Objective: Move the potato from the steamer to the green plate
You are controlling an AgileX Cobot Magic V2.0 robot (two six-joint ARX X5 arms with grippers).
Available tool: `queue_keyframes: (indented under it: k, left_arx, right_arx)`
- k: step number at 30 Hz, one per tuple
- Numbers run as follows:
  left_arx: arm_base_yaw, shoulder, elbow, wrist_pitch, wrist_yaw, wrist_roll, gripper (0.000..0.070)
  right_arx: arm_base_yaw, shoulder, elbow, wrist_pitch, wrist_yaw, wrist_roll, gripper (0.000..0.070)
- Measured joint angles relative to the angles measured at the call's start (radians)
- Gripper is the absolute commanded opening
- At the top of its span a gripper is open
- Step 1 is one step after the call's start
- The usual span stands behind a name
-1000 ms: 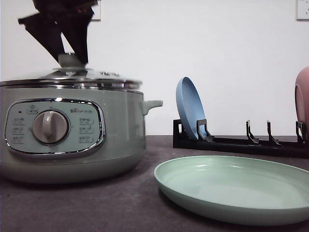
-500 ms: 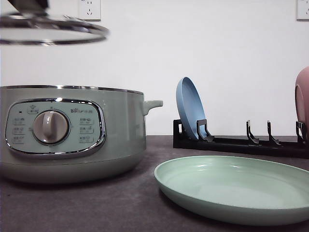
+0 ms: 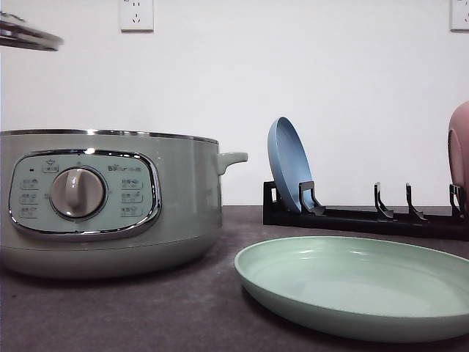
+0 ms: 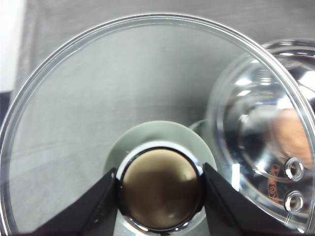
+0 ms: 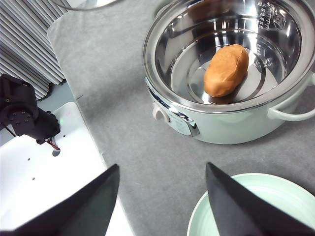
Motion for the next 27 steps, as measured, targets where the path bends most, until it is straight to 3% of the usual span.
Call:
queue_keyframes:
  k: [8,11,13,19,27]
  left_arx:
    - [0.033,0.000,0.000,0.001,0.001,0.000,0.0001]
    - [0.035,0.000,0.000,0.001,0.000,-0.001,0.0001]
    - [0.035,0.000,0.000,0.001,0.001,-0.001,0.0001]
    - [0.038,0.000,0.000,0.000,0.001,-0.003,0.0001]
    - [0.038,0.000,0.000,-0.001,0.001,-0.008,0.0001]
  right_arx:
    - [0.000,0.000,0.000,0.000,0.003,0.001,0.0359]
    - [0.000,0.000,0.000,0.011,0.021,0.009,0.0498]
    - [0.000,0.000,0.000,0.036,0.038,0.020,0.0534]
    - [0.000,0.064,0.065,0.073,0.050,0.036,0.0549]
    - [0.000,0.308,0.308,0.057,0.050,0.036,0.0549]
